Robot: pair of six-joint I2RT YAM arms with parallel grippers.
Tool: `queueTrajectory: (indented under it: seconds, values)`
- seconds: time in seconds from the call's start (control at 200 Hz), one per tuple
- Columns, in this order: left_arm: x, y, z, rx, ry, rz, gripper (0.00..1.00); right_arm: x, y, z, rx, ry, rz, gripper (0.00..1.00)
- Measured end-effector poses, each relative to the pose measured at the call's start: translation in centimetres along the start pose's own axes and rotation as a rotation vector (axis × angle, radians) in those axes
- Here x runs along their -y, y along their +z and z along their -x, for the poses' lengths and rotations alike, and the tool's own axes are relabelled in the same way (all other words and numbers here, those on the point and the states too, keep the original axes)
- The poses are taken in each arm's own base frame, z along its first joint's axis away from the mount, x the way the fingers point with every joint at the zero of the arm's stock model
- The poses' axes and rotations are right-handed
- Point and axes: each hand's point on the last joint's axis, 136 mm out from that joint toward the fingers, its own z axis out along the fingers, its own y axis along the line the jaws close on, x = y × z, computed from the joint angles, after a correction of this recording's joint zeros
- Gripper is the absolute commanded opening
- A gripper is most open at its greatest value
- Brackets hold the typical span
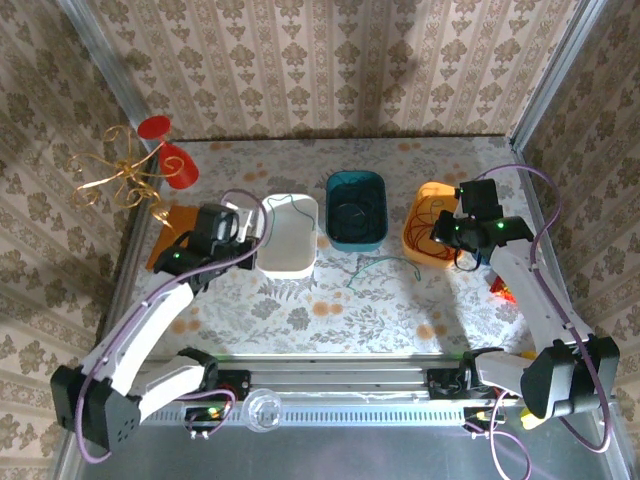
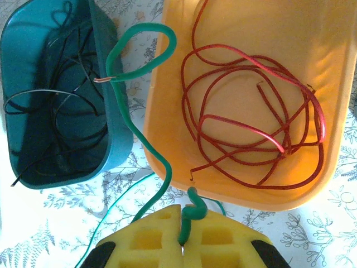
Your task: Untangle the cables
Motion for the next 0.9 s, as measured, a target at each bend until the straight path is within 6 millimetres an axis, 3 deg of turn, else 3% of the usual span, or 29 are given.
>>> queueTrajectory:
  seconds: [0.345, 0.555, 0.9]
  values:
    - [2.4, 4.5, 0.0, -0.138, 0.07, -0.095, 0.0, -1.7, -0.1, -1.3, -0.036, -0.072, 0.026, 0.0]
    - [3.7, 8.5, -0.5, -0.203, 0.061, -0.173, 0.0, -3.5, -0.6, -1.4, -0.035, -0.123, 0.058, 0.0]
    - [3.7, 15.0, -2.8, -0.297, 0.046, -0.191, 0.0, -4.5, -0.5, -2.1, -0.063, -0.16, 0.095, 0.0]
